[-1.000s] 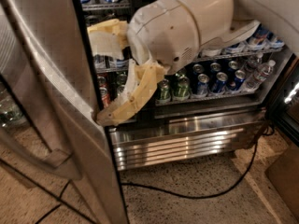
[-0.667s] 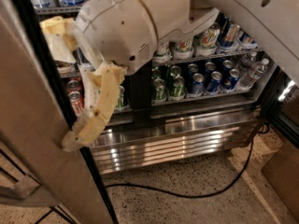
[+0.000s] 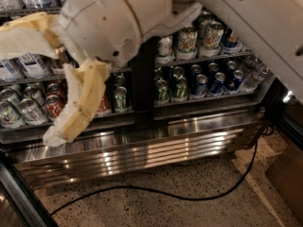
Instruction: Open right fridge door
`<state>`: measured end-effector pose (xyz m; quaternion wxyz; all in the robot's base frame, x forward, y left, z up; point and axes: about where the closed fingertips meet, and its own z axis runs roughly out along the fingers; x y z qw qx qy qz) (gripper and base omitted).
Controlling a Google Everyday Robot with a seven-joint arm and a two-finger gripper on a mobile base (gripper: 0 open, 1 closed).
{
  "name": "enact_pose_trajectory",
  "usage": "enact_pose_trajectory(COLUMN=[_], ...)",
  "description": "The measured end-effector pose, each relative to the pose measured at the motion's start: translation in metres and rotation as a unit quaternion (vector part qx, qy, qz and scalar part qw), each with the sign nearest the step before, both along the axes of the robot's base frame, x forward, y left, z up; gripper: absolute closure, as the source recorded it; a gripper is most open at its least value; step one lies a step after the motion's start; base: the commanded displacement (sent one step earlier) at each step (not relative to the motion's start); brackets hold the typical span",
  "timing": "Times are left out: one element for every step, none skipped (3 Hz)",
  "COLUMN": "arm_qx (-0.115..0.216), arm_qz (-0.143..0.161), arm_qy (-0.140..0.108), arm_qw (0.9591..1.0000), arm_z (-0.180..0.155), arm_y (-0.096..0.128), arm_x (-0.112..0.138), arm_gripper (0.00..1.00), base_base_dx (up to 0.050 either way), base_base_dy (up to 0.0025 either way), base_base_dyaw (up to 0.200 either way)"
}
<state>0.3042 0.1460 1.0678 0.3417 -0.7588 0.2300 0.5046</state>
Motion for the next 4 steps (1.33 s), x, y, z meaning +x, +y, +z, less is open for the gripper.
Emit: enact_pose_trajectory(arm_qx=[0.0,0.0,0.0,-0.003], arm_qz=[0.015,0.014,0.014,-0.026], arm_qy=[-0.004,-0.004,-0.004,0.011], arm_qw=[0.9999,0.9999,0.9999,0.9996], arm_z=[0.002,0.002,0.002,-0.006], arm_y=[0.012,0.012,0.012,-0.016], arm_x=[-0.007,-0.007,-0.007,0.001], arm_gripper=[0.15,0.0,0.0,0.0], base_base_dx=[0.0,0.0,0.0,0.0], base_base_dy=[0.0,0.0,0.0,0.0], base_base_dyaw=[0.0,0.0,0.0,0.0])
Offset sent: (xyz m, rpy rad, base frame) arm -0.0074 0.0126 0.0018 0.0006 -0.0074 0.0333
